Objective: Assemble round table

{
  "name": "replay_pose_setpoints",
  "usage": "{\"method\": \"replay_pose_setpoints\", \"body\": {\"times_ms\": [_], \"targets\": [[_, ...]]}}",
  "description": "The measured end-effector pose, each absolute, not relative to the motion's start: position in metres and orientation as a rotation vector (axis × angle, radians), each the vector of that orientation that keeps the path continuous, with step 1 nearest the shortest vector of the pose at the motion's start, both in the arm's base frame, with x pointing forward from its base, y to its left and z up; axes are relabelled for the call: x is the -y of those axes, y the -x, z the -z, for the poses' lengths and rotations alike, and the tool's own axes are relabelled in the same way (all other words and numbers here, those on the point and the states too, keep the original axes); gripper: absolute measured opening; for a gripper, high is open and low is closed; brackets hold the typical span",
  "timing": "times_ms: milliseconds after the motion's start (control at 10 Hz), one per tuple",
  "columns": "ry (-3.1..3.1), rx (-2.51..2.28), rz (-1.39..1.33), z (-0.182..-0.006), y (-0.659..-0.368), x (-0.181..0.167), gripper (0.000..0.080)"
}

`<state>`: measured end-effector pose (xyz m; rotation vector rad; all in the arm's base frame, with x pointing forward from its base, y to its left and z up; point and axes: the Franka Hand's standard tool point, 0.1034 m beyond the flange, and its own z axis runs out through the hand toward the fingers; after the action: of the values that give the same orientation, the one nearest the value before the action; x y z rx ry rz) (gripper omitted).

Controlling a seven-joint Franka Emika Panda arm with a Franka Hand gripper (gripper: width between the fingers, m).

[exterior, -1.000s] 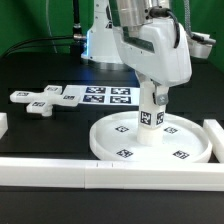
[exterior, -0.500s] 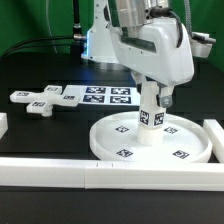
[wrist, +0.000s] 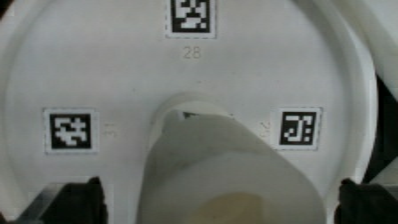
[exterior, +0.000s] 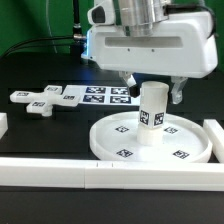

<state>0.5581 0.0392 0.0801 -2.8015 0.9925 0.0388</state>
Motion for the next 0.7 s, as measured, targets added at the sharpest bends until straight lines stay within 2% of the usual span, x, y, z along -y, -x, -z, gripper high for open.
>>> {"method": "replay_pose_setpoints", "body": {"times_ms": [300, 700], "targets": [[2.957, -0.554, 0.013, -0.0849, -0.5625, -0.0517, 0.0649], [3.002, -0.230, 0.032, -0.0832, -0.5620, -0.0493, 0.0649]]}}
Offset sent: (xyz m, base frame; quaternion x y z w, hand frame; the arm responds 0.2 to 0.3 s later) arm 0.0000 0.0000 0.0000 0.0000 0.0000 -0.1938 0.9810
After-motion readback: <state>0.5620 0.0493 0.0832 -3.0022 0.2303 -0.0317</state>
